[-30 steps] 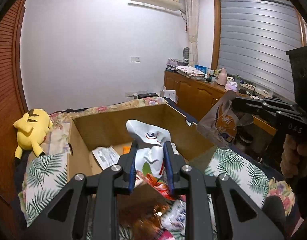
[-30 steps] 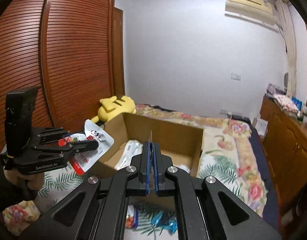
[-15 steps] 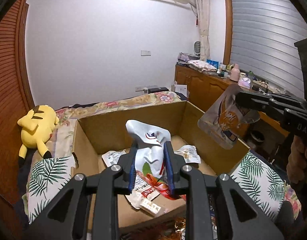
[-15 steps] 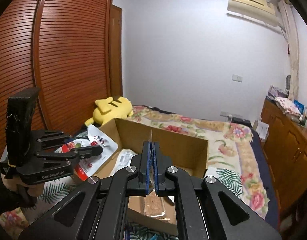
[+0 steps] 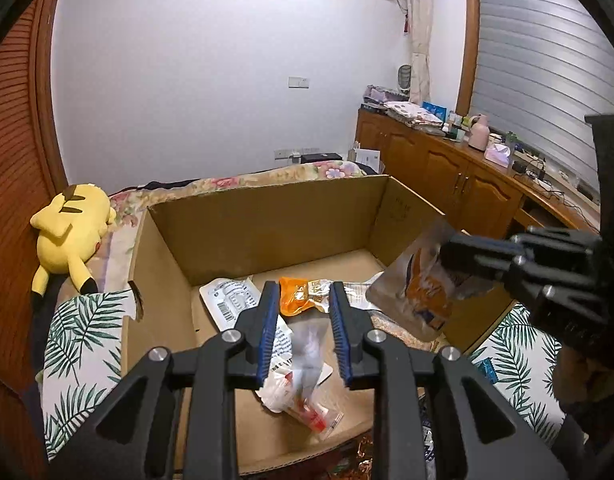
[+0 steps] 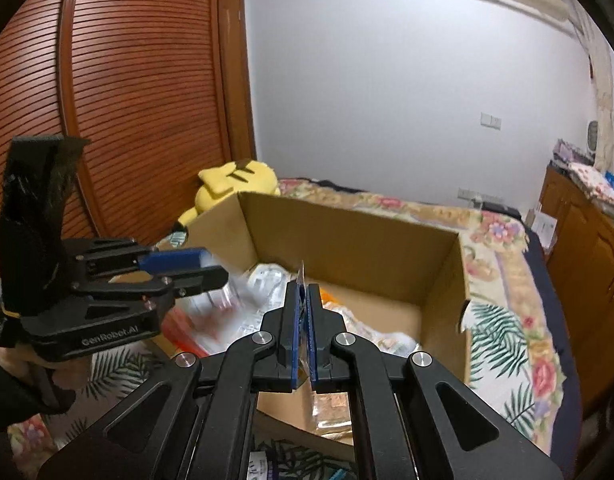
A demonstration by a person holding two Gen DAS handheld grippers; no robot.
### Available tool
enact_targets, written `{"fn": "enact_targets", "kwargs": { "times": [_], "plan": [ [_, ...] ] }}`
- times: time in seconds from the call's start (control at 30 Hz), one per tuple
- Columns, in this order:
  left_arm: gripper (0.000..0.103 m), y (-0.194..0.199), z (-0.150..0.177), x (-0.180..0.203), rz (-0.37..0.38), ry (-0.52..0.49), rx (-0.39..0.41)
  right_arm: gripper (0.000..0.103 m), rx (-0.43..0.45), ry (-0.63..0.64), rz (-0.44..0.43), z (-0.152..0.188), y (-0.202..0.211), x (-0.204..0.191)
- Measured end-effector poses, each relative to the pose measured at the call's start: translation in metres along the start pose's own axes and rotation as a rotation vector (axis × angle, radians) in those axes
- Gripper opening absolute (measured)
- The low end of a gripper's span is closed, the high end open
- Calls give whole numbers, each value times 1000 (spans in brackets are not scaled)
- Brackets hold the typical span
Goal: Organize snacks
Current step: 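Carry both pouches over the box and open both tools to drop them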
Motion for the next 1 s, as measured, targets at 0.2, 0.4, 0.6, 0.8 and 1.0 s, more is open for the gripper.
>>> {"fn": "enact_targets", "kwargs": {
  "times": [0.2, 0.4, 0.6, 0.8, 1.0],
  "plan": [
    [36, 2, 0, -1, -17, -3, -14, 1, -27, -42, 0, 10, -10, 6],
    [47, 4, 4, -4, -34, 0, -51, 5, -40, -85, -4, 18, -12, 13],
    [49, 5, 10, -5, -62, -13, -99, 7, -38, -83, 9, 20, -8, 11],
    [50, 3, 15, -6, -102, -24, -158, 8, -30, -87, 8, 20, -2, 9],
    [50, 1, 23, -9, -229, -70, -219, 9, -28, -88, 10, 21, 1, 6]
  ]
}}
Point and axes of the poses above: each gripper's, at about its wrist camera, not at the fingertips, and y roughly against the way its jaws point, x to its right, z to its underside, the point moved 4 cm from there along -y, roughly the way its jaws point, and after that the axes turned 14 degrees about -z, right-handed, at the moved point
